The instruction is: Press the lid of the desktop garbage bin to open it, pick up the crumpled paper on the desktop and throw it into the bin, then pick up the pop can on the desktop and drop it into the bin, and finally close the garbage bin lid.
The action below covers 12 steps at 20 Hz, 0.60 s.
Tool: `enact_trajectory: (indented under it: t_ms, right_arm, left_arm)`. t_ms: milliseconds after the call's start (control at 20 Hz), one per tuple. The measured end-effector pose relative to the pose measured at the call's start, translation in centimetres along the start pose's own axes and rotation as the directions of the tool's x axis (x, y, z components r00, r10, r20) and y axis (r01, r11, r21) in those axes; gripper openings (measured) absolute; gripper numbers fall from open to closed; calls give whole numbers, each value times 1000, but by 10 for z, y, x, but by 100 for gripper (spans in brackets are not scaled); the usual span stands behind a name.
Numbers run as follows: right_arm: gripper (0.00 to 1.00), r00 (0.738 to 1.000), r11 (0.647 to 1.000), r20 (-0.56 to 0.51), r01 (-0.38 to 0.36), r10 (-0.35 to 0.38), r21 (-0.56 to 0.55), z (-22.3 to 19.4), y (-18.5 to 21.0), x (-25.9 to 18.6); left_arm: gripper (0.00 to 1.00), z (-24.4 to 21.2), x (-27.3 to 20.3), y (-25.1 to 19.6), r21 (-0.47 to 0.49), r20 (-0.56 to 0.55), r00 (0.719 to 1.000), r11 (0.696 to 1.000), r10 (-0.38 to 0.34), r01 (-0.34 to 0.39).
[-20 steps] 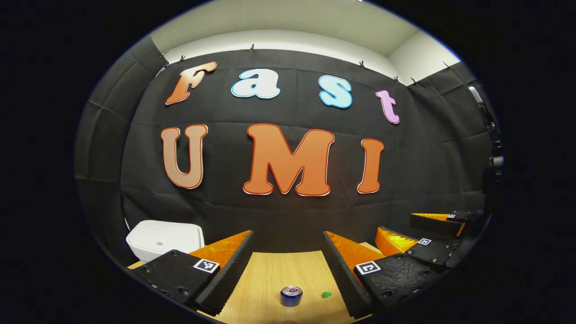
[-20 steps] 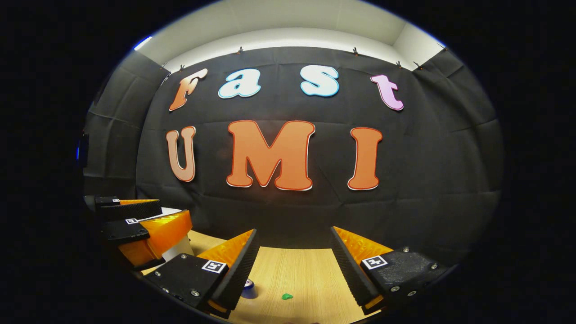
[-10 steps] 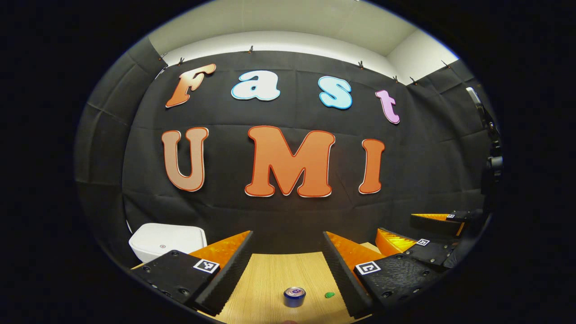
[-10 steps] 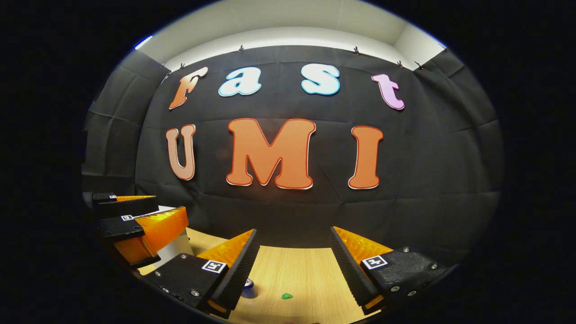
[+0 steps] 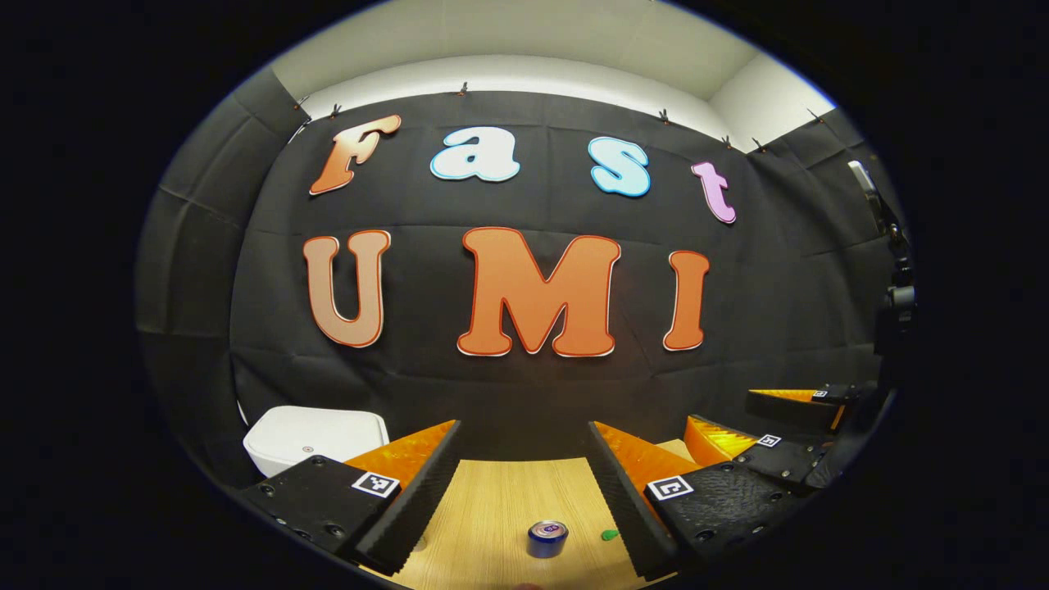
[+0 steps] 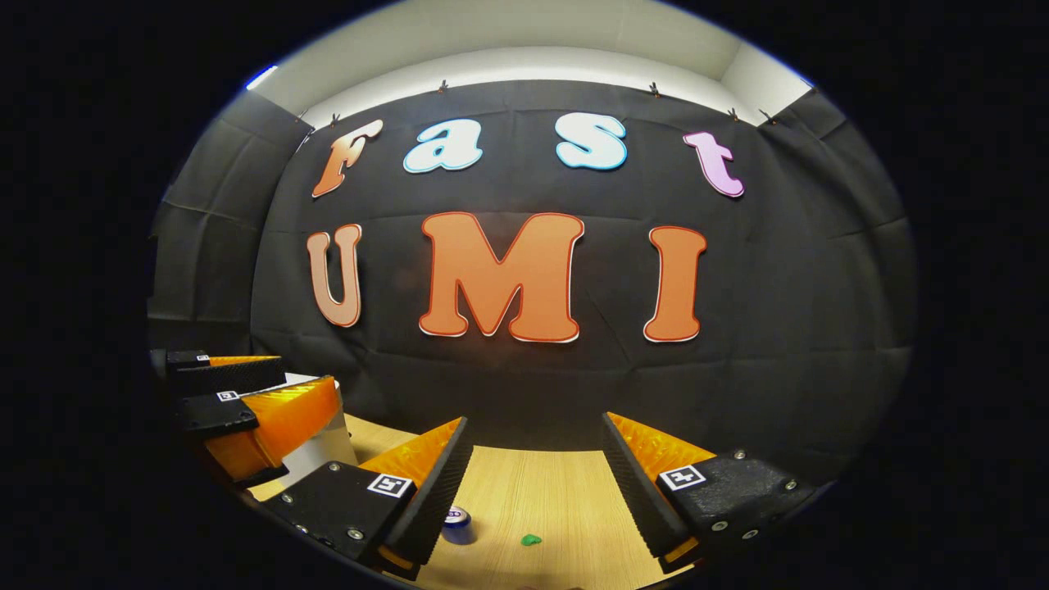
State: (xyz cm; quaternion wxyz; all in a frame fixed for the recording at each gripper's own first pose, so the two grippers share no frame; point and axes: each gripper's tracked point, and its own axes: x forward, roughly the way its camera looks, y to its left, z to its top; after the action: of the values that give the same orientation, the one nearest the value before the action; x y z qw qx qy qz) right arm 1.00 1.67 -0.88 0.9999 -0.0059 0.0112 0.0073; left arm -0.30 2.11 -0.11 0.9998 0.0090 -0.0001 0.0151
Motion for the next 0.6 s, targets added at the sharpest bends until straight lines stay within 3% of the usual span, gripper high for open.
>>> enact_trajectory:
  t_ms: [300, 500, 600]
  right_arm:
    - [93, 1000, 1000, -7, -15, 15, 1, -3, 13, 11]
    - [94, 999, 999, -17, -33, 33, 3, -7, 27, 22]
    - [94, 999, 999, -20, -46, 46, 2, -8, 36, 28]
  left_arm:
    - [92, 2, 1, 22, 26, 16, 999, 999, 34, -35]
    - [87, 7, 0, 63, 53, 33, 991, 990, 128, -130]
    - [78, 8, -4, 89, 78, 37, 981, 978, 192, -194]
